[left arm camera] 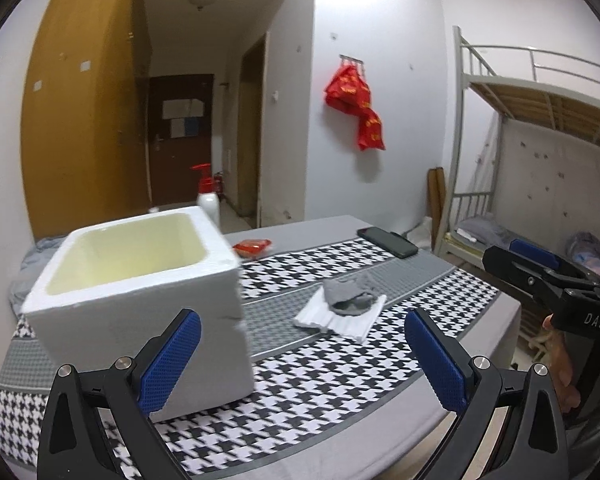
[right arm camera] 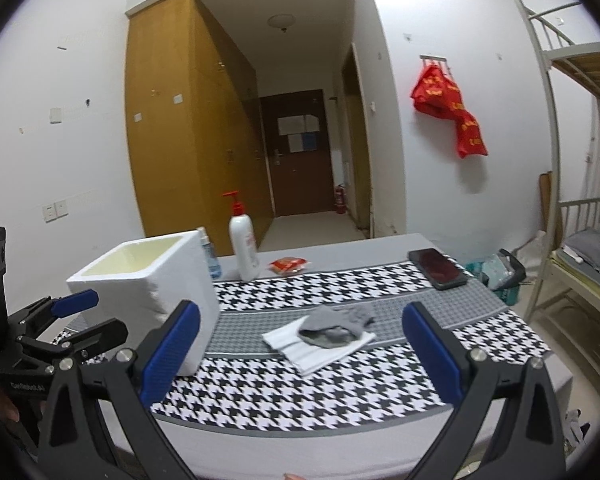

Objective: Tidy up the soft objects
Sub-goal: 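Withdraw both tools from the foam box back toward the table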

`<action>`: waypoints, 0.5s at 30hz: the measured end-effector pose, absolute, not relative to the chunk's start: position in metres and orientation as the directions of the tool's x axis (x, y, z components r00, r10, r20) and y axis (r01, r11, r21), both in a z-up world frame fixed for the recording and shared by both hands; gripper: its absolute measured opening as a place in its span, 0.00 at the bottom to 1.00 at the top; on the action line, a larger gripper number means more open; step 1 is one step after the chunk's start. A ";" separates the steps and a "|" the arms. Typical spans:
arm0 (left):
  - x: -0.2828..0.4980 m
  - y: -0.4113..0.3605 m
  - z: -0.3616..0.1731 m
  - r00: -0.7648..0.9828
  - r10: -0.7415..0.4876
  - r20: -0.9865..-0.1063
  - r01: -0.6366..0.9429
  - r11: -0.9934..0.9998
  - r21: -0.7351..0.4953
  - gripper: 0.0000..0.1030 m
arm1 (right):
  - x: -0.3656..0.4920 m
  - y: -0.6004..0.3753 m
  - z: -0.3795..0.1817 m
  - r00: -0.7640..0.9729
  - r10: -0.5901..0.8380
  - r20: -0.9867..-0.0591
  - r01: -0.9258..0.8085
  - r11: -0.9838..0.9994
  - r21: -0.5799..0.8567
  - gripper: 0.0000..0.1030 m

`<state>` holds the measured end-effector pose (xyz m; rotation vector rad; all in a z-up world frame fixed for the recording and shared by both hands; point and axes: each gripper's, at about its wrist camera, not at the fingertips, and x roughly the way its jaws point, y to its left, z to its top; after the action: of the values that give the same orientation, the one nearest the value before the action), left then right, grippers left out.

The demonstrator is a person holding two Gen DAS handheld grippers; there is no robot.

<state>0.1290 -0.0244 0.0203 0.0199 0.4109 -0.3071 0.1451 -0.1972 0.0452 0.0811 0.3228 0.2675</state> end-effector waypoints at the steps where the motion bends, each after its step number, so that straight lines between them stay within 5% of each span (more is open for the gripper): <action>1: 0.130 -0.028 0.020 0.868 -0.297 -0.398 0.306 0.951 -0.043 0.99 | 0.145 -0.201 0.044 0.915 0.264 -0.305 -0.237 0.964 0.123 0.99; 15: 0.156 -0.070 0.008 0.816 -0.353 -0.458 0.374 0.926 -0.049 0.99 | 0.159 -0.232 0.034 0.916 0.218 -0.338 -0.186 0.975 0.125 0.99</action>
<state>0.1560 -0.0701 0.0083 0.0438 0.4801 -0.3876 0.1585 -0.2324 0.0342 0.0908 0.3581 0.2080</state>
